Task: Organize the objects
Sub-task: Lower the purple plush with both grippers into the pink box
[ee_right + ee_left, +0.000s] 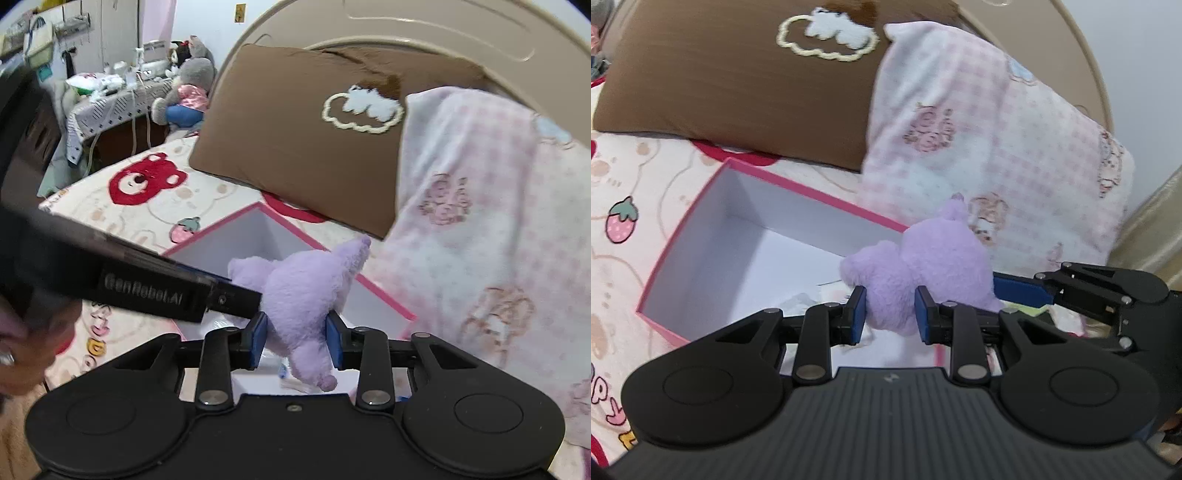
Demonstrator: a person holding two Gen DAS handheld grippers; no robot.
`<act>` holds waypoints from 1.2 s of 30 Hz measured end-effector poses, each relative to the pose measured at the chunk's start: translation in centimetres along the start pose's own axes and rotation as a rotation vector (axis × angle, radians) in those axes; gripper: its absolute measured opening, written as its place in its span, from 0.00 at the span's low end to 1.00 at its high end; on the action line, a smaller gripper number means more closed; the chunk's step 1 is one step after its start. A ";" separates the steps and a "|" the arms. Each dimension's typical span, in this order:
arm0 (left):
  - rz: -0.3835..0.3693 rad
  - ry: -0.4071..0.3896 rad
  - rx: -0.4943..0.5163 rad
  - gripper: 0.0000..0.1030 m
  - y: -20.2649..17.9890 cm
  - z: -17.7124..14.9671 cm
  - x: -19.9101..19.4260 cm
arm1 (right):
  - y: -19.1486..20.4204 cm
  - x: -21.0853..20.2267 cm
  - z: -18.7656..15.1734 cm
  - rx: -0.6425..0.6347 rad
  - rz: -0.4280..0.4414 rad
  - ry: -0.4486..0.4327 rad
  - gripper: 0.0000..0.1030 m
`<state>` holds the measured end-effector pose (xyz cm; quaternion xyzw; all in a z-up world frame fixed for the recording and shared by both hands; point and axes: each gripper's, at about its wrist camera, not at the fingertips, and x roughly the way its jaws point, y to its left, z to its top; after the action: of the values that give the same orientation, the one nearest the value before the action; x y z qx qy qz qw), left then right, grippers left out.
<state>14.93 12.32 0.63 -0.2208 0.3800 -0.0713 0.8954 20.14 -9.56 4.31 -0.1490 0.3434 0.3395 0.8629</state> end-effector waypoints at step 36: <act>0.178 0.090 -0.154 0.22 10.9 0.3 10.7 | -0.3 20.3 0.7 0.029 0.147 0.252 0.37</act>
<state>22.20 18.98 -11.10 -0.2511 0.4423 0.0280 0.8605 31.51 0.39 -9.22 -0.1524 0.4639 0.3754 0.7878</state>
